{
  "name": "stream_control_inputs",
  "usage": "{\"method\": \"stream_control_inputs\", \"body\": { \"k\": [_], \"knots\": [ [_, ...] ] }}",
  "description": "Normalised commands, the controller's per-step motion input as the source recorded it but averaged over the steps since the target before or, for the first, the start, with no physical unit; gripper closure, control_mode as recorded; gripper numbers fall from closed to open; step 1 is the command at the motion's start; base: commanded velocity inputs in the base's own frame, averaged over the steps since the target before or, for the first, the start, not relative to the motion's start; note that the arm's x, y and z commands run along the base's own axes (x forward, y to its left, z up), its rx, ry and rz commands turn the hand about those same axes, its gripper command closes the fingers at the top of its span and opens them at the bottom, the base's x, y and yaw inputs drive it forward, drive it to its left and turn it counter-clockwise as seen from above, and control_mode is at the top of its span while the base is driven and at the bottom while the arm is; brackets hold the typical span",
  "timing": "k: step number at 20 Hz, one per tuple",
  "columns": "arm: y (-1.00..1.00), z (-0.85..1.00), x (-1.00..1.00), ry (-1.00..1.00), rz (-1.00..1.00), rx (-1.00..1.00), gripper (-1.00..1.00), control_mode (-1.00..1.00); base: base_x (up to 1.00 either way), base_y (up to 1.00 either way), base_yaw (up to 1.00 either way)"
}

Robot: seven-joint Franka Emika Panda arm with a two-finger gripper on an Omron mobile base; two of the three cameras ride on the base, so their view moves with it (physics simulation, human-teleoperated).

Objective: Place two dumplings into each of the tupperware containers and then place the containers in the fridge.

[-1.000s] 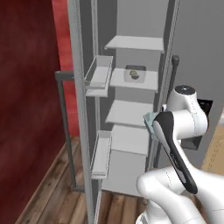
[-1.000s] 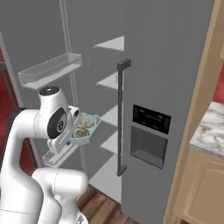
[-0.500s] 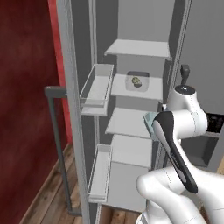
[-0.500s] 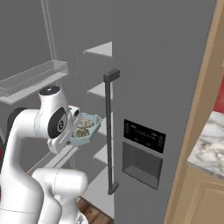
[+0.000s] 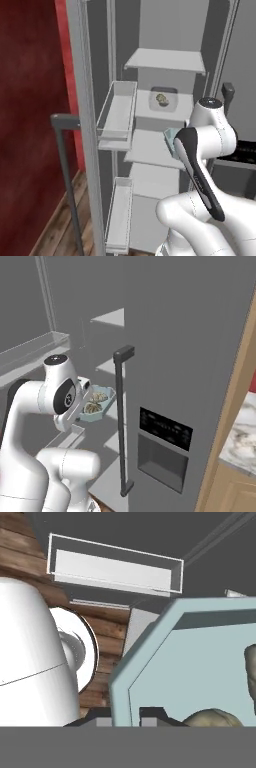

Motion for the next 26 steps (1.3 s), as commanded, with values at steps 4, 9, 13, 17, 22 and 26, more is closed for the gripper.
{"method": "stream_control_inputs", "body": {
  "k": [4,9,13,17,22,26],
  "knots": [
    [0.00,0.00,0.00,0.00,0.00,0.00,1.00,1.00,0.36,0.44,-0.07],
    [0.00,0.00,0.00,0.00,0.00,0.00,1.00,1.00,0.44,-0.06,-0.02],
    [0.00,0.00,0.00,0.00,0.00,0.00,1.00,1.00,0.45,-0.11,0.00],
    [0.00,0.00,0.00,0.00,0.00,0.00,1.00,1.00,0.15,-0.01,-0.01],
    [0.00,0.00,0.00,0.00,0.00,0.00,1.00,1.00,0.30,-0.01,-0.10],
    [0.00,0.00,0.00,0.00,0.00,0.00,1.00,1.00,0.44,-0.01,-0.13]
  ]
}}
